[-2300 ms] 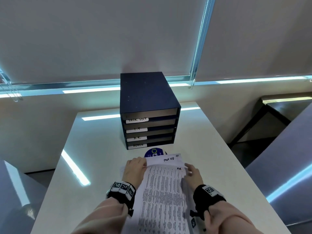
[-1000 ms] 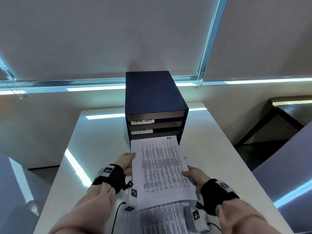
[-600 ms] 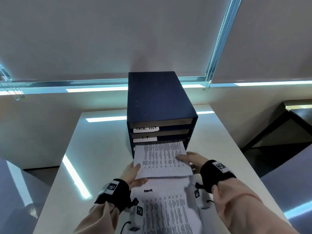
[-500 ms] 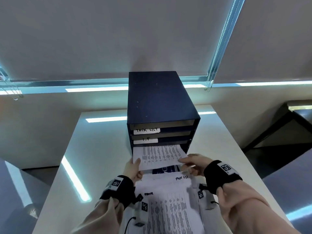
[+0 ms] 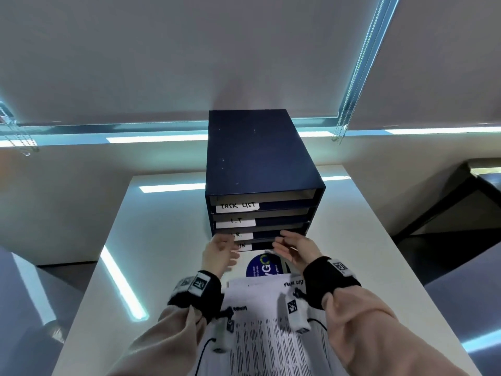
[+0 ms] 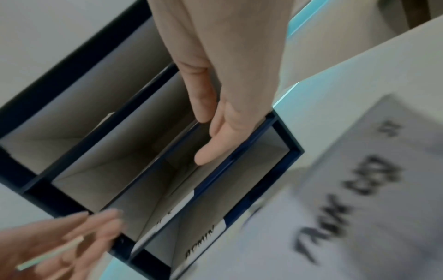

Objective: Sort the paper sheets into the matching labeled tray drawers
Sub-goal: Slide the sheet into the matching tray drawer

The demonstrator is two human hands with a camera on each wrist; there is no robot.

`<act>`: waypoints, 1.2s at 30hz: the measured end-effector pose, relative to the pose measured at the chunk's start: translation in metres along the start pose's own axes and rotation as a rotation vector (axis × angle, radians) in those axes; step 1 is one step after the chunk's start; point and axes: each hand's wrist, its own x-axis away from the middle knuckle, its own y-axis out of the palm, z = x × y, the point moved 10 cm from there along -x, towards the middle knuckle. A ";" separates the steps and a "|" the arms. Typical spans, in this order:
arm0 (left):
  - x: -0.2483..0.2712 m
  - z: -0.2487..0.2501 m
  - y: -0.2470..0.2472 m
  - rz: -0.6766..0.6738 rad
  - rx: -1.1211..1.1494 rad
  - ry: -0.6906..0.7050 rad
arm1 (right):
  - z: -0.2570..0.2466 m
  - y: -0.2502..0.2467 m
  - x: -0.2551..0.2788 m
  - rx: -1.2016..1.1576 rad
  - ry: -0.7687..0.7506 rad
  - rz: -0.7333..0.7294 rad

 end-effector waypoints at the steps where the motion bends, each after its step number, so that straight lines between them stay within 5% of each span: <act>1: 0.013 0.006 0.000 -0.006 -0.154 0.116 | 0.001 -0.009 0.010 0.021 -0.022 0.002; 7: 0.089 -0.026 0.030 -0.229 -1.098 0.584 | 0.032 -0.082 0.065 0.481 -0.163 0.167; 10: 0.092 -0.059 0.027 -0.225 -1.316 0.591 | 0.058 -0.107 0.087 0.894 -0.202 0.241; 13: 0.097 -0.059 0.020 -0.156 -1.303 0.572 | 0.088 -0.111 0.100 0.999 -0.166 0.205; 17: 0.110 -0.046 0.025 -0.160 -1.111 0.577 | 0.088 -0.113 0.107 0.965 -0.141 0.196; 21: 0.117 -0.029 0.014 -0.311 -0.514 0.326 | 0.078 -0.124 0.103 0.851 -0.131 0.222; 27: 0.110 -0.022 -0.003 -0.411 0.232 -0.070 | 0.086 -0.107 0.112 0.426 -0.047 -0.065; 31: 0.112 -0.034 -0.002 -0.408 0.437 -0.246 | 0.083 -0.106 0.118 0.310 -0.054 -0.087; 36: 0.116 -0.038 -0.001 -0.385 0.482 -0.291 | 0.080 -0.101 0.121 0.245 -0.070 -0.113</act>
